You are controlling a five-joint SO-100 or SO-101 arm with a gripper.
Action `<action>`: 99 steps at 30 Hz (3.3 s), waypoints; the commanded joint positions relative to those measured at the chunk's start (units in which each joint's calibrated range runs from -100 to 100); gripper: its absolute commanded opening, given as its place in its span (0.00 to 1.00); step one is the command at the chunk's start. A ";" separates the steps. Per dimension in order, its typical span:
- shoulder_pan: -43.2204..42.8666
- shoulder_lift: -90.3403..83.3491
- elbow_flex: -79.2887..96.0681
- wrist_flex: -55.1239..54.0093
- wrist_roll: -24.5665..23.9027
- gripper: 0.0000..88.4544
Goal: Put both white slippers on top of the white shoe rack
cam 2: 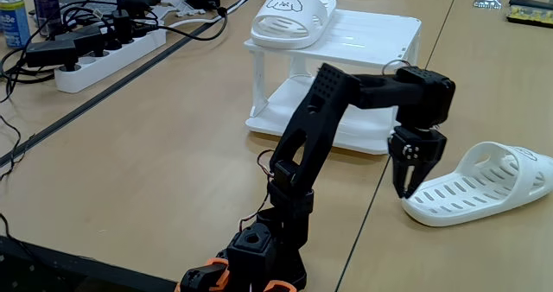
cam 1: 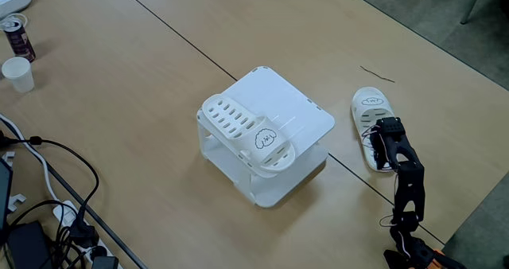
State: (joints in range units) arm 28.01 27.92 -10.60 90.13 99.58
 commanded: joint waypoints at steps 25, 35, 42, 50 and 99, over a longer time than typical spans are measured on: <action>4.14 2.84 -36.17 -12.65 0.42 0.01; 1.92 2.25 -39.69 -13.34 0.42 0.12; 1.26 5.70 -37.80 -17.65 0.42 0.14; 1.75 11.42 -37.98 -26.54 0.42 0.14; 4.96 -7.93 -10.73 -41.47 0.42 0.01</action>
State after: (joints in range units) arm 33.03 38.31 -28.48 45.84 99.58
